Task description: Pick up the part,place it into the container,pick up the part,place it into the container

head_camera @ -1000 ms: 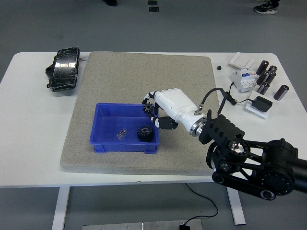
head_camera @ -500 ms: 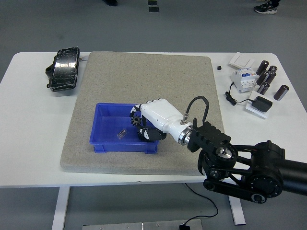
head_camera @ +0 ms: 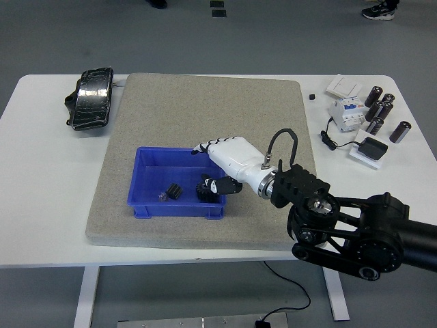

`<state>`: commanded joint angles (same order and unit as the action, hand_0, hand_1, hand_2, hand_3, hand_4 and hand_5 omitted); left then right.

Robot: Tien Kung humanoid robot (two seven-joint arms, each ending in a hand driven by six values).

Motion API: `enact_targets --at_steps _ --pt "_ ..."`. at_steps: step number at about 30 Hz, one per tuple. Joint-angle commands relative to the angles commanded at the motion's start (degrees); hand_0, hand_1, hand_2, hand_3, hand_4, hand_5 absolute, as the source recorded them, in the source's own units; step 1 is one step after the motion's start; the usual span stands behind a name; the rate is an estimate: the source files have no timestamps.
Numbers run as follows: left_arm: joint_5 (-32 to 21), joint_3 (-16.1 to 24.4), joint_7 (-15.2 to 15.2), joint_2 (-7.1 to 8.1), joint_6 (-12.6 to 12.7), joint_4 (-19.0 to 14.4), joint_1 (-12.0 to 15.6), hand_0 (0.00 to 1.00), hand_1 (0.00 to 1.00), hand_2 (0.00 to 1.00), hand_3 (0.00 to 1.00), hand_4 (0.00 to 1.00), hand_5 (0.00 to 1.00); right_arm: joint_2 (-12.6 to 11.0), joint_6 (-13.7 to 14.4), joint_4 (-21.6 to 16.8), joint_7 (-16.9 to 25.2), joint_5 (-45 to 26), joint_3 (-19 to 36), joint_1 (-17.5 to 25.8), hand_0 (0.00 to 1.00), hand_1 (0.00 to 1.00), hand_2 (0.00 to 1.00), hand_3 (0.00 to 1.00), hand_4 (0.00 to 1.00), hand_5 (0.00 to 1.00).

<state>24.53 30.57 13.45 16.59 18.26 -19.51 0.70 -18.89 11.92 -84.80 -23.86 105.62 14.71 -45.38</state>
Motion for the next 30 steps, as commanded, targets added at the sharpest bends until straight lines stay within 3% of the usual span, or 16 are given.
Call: enact_targets --at_steps 6,7,18,19,30 --pt "-0.11 -0.06 -0.08 -0.1 0.04 0.04 -0.02 0.676 0.668 0.609 0.557 0.474 0.541 -1.2 2.12 -1.6 1.51 -4.55 3.46 1.21 0.702 0.868 0.874 0.841 0.694 0.309" --pt "-0.19 -0.13 -0.09 -0.13 0.05 0.03 0.02 0.675 0.669 0.609 0.558 0.472 0.54 -1.72 2.91 -2.24 2.16 -5.94 4.74 1.68 0.673 0.811 0.814 0.828 0.71 0.337" --pt "-0.98 -0.75 -0.24 -0.47 0.21 -0.04 0.41 0.675 0.668 0.609 0.559 0.469 0.536 -7.02 11.59 -8.45 9.22 -17.36 19.2 9.78 0.64 0.757 0.774 0.822 0.7 0.344" --pt "-1.03 -0.79 -0.24 -0.52 0.2 -0.03 0.42 0.675 0.668 0.609 0.559 0.47 0.536 -7.38 12.05 -8.49 9.85 -18.35 20.46 10.62 0.614 0.712 0.736 0.822 0.689 0.343" --pt "-1.32 -0.96 -0.22 -0.85 0.15 -0.03 0.64 0.674 0.668 0.608 0.56 0.47 0.537 -11.18 13.62 -4.94 13.1 -23.67 33.54 20.46 0.604 0.699 0.734 0.845 0.678 0.335"
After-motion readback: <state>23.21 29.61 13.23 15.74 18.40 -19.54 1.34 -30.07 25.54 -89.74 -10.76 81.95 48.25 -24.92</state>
